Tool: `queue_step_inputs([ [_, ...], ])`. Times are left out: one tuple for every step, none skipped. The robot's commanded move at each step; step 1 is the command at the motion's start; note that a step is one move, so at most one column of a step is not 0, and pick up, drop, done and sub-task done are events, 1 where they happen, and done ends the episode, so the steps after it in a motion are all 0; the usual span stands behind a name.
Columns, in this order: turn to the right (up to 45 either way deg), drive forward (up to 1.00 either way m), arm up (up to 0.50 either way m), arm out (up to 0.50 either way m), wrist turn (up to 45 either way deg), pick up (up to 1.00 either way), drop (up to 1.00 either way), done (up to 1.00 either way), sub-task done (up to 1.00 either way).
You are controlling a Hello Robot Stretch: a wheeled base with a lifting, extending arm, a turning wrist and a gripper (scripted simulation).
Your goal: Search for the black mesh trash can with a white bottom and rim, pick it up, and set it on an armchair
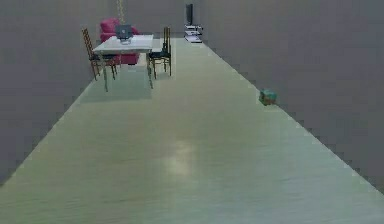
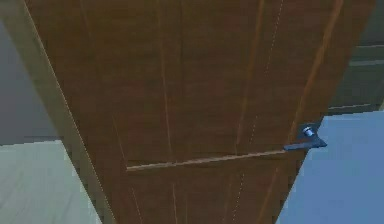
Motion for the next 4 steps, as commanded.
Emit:
queue_step_inputs([
  [0.0,1.0,0.0,0.0,0.0,0.0,0.0,0.0,0.0],
  [0.0,1.0,0.0,0.0,0.0,0.0,0.0,0.0,0.0],
  [0.0,1.0,0.0,0.0,0.0,0.0,0.0,0.0,0.0],
  [0.0,1.0,0.0,0.0,0.0,0.0,0.0,0.0,0.0],
])
